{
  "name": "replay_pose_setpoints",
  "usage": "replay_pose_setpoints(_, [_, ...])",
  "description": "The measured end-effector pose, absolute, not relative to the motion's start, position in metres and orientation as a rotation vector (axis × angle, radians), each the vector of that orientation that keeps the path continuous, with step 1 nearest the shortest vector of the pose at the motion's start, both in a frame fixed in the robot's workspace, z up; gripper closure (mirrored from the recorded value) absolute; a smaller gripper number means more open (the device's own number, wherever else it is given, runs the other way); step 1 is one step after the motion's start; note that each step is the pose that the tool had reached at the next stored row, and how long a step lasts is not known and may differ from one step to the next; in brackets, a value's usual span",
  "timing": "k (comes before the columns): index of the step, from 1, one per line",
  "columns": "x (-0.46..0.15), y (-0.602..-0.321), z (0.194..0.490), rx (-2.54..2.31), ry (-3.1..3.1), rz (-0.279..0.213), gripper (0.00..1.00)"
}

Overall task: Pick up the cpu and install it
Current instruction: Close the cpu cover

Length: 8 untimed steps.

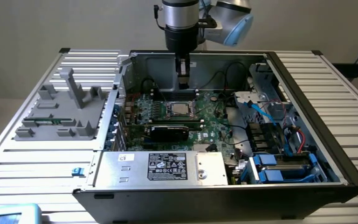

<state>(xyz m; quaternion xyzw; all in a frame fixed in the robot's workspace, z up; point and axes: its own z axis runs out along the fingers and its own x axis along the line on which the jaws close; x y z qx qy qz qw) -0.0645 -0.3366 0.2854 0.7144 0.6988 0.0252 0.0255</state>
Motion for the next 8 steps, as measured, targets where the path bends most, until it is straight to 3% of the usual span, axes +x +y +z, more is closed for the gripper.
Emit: replay_pose_setpoints(8, [-0.042,-0.337,0.285,2.206,2.158,0.09,0.89])
